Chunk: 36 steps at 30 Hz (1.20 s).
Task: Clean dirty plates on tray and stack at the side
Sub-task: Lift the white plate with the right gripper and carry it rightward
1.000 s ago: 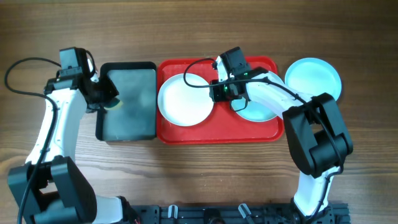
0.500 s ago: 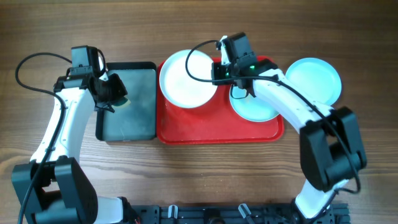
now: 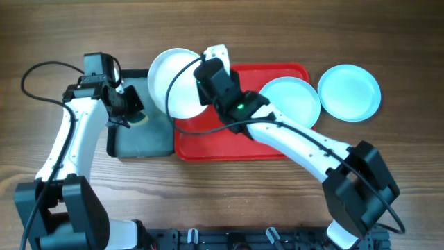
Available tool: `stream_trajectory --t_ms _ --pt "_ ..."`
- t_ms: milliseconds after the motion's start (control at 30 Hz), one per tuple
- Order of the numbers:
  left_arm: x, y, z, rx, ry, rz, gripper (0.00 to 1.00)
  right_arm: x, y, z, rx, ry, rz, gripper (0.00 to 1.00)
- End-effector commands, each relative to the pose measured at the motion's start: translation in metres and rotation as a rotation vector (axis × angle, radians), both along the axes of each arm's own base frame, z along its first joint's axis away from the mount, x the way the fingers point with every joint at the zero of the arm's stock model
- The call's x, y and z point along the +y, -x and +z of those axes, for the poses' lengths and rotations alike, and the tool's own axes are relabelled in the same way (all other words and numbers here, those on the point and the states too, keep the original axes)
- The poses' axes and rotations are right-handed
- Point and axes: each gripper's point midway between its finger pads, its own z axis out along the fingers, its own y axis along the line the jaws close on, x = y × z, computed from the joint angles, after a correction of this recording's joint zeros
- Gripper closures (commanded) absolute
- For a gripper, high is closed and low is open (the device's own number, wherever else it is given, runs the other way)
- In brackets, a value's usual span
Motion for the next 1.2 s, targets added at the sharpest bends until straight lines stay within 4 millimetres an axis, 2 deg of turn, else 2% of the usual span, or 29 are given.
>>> stream_trajectory --t_ms 0,167,267,367,467,567,700,767,867,1033,1167 --pt "-0.013 0.000 -0.002 0.002 0.003 -0.026 0.96 0.001 -0.007 0.035 -0.138 0.052 -0.013 0.96" --pt "-0.005 -0.002 -0.002 -0.003 -0.043 0.007 0.96 0.008 -0.009 0.040 -0.173 0.059 0.014 0.96" --pt "0.016 0.004 -0.004 0.022 -0.154 0.047 0.96 0.018 -0.017 0.042 -0.221 0.048 0.030 0.96" --pt "0.023 0.011 -0.007 0.047 -0.166 0.110 0.96 0.029 -0.024 0.038 -0.296 0.158 0.101 0.96" --pt "0.022 0.015 -0.009 0.061 -0.112 0.126 0.96 0.031 -0.033 0.040 -0.380 0.266 0.125 0.96" --pt "0.014 0.014 -0.009 0.058 0.009 0.131 0.96 0.037 -0.038 0.057 -0.457 0.266 0.137 0.96" --pt "0.017 0.013 -0.003 0.037 0.194 0.164 0.96 0.045 -0.038 0.076 -0.531 0.238 0.139 0.96" --pt "0.017 0.011 0.002 0.009 0.278 0.146 0.96 0.050 -0.037 0.081 -0.572 0.284 0.168 0.96" --pt "0.027 0.010 0.003 -0.006 0.285 0.174 0.96 0.061 -0.033 0.098 -0.673 0.379 0.231 0.96" --pt "0.027 0.008 0.004 -0.015 0.282 0.170 0.94 0.081 -0.017 0.119 -0.797 0.495 0.300 0.95" --pt "0.029 0.006 0.004 -0.021 0.274 0.171 0.95 0.087 -0.010 0.138 -0.899 0.591 0.321 0.96"
